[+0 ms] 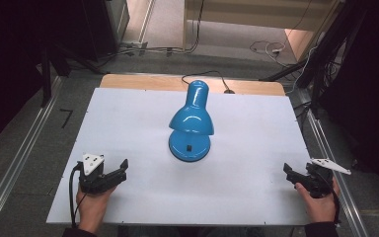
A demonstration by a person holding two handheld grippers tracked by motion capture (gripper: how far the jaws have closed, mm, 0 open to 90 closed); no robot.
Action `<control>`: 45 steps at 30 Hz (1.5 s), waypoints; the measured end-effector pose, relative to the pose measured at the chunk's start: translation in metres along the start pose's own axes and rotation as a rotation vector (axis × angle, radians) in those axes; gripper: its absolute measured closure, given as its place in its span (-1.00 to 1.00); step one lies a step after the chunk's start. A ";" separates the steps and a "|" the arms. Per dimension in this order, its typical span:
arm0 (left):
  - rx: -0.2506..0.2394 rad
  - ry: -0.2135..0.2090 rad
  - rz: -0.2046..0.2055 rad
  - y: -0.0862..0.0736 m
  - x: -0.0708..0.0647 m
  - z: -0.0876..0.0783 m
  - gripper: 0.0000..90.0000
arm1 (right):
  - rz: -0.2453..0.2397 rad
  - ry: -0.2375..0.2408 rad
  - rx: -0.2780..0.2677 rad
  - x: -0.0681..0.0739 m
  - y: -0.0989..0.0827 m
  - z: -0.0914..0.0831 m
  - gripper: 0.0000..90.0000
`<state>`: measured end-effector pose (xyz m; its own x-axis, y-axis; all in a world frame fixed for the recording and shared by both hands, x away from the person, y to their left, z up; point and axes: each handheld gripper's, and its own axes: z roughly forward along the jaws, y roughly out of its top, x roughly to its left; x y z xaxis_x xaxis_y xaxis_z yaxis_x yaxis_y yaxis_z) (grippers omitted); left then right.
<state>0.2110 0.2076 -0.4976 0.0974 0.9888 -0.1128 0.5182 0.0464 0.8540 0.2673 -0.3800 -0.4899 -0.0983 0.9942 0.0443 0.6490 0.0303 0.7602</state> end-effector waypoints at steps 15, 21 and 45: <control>-0.016 -0.032 0.004 0.007 -0.009 0.000 -0.60 | 0.026 0.029 -0.006 -0.001 0.001 -0.004 -0.67; -0.014 -0.045 0.008 0.010 -0.017 0.005 -0.60 | 0.026 0.038 -0.008 0.001 0.001 -0.004 -0.67; -0.018 -0.100 0.043 0.021 -0.044 0.017 -0.63 | 0.027 0.045 0.004 0.001 0.000 -0.003 -0.67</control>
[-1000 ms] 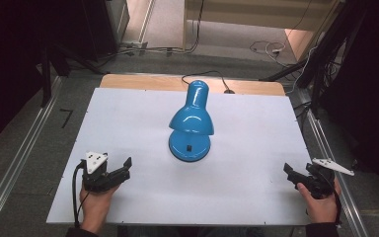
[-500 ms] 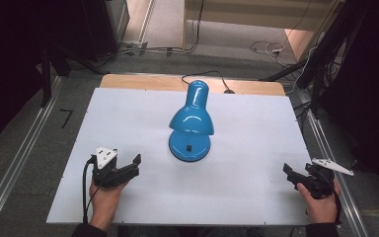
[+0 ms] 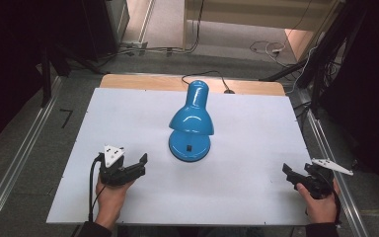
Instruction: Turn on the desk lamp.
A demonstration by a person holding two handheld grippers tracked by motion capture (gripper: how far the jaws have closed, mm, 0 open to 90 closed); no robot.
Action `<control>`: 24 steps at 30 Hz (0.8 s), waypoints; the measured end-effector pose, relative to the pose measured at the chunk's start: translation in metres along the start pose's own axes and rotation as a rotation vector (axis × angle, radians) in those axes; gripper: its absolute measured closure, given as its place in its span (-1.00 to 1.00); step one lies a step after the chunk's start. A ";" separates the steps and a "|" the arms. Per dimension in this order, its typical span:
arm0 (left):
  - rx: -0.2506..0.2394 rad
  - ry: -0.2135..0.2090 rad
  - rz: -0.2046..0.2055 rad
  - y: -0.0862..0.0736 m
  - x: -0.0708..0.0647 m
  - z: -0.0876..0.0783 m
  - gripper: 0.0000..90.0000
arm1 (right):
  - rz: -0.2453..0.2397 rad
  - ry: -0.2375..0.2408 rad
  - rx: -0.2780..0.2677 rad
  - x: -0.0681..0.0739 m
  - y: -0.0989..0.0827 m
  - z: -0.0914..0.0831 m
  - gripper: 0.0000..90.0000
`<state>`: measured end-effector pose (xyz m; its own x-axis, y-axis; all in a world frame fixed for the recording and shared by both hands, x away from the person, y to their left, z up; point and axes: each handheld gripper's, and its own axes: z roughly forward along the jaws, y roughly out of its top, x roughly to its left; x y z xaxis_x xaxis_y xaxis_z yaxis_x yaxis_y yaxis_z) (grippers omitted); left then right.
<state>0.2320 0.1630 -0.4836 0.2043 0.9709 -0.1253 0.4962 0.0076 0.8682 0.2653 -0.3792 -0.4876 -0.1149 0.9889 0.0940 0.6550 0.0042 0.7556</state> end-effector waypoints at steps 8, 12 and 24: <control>0.009 -0.022 0.024 0.003 -0.010 0.006 -0.70 | -0.003 0.004 0.000 0.000 0.000 0.000 -0.67; 0.005 -0.028 0.019 0.005 -0.015 0.008 -0.70 | -0.005 0.010 -0.005 0.001 0.000 -0.002 -0.67; 0.025 -0.043 0.055 0.012 -0.035 0.022 -0.67 | -0.001 0.019 -0.002 0.000 0.000 -0.002 -0.67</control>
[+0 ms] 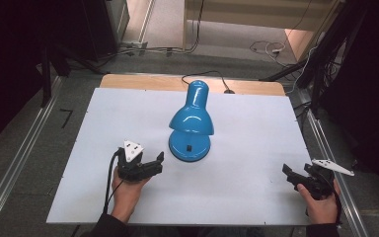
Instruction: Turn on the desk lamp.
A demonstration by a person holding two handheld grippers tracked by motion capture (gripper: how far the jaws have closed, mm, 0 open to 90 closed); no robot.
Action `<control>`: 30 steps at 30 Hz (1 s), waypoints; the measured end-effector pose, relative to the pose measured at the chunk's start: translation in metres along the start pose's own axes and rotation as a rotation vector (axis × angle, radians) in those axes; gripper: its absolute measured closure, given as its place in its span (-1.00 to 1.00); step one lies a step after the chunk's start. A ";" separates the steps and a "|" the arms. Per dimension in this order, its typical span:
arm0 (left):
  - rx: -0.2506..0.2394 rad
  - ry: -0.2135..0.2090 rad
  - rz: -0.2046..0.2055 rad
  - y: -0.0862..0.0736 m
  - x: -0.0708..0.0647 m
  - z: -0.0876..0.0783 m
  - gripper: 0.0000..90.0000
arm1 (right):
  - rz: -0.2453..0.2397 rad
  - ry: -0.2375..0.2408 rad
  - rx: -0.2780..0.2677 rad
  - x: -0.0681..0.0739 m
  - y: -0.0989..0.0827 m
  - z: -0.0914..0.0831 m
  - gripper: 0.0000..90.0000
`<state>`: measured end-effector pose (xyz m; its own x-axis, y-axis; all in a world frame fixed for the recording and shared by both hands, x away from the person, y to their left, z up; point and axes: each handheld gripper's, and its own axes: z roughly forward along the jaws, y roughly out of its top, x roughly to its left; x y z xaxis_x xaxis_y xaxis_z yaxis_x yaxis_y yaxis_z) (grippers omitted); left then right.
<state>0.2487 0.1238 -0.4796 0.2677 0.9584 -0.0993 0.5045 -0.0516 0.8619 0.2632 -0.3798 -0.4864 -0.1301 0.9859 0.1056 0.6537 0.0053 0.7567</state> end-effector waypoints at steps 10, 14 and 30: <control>0.003 -0.009 -0.008 0.004 -0.004 0.008 -0.67 | -0.001 0.002 -0.001 0.001 0.000 0.000 -0.67; 0.003 -0.008 -0.009 0.004 -0.004 0.009 -0.66 | 0.001 0.000 0.001 0.001 0.000 0.000 -0.67; 0.002 -0.017 -0.001 0.009 -0.014 0.022 -0.66 | -0.005 0.002 0.004 0.000 0.000 0.000 -0.67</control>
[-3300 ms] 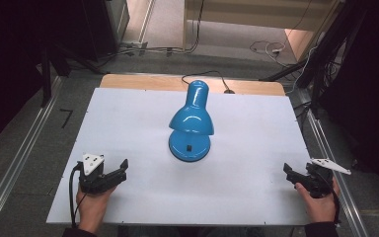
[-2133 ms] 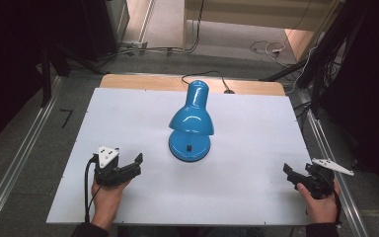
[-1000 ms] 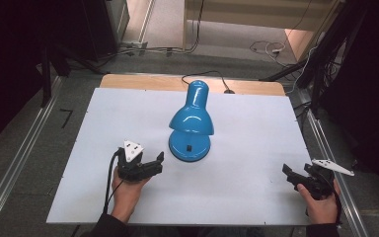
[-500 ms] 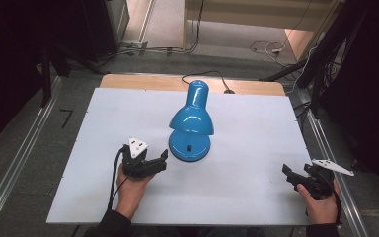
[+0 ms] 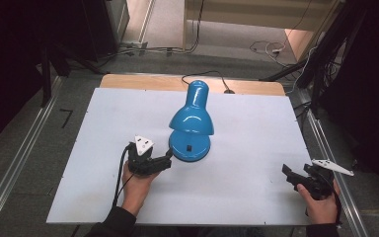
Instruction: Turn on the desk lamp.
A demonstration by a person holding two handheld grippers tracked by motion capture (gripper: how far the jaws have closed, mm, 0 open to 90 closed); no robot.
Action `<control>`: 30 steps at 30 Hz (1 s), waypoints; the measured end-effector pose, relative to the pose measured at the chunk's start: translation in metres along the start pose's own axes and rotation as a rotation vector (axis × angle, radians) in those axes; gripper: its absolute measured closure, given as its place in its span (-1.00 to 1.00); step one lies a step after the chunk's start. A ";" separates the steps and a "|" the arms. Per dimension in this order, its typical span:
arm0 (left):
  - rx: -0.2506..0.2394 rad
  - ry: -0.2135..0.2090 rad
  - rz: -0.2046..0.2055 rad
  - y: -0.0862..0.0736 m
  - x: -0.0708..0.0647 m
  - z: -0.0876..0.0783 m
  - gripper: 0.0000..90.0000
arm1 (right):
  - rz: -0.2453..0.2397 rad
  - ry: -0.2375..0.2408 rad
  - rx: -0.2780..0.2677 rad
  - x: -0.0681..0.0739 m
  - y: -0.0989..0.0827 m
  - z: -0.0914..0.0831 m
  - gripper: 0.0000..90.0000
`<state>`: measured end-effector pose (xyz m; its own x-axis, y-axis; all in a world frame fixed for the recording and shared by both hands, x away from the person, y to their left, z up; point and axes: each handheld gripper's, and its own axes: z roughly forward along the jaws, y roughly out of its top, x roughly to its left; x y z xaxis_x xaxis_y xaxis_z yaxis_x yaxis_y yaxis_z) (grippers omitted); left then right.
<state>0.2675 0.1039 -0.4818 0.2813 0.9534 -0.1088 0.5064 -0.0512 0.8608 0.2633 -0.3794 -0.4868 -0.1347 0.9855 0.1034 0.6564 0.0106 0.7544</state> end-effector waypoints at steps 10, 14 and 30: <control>-0.009 -0.005 0.000 0.004 -0.005 0.006 -0.66 | -0.001 0.001 -0.002 -0.001 0.000 0.001 -0.67; -0.009 -0.009 0.001 0.005 -0.007 0.009 -0.66 | -0.002 -0.001 -0.001 -0.001 0.000 0.001 -0.67; -0.004 -0.024 0.001 0.009 -0.017 0.021 -0.64 | 0.002 0.007 0.008 -0.001 -0.001 0.002 -0.67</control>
<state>0.2842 0.0808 -0.4822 0.3018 0.9459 -0.1195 0.5031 -0.0515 0.8627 0.2646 -0.3798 -0.4886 -0.1385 0.9843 0.1091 0.6626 0.0103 0.7489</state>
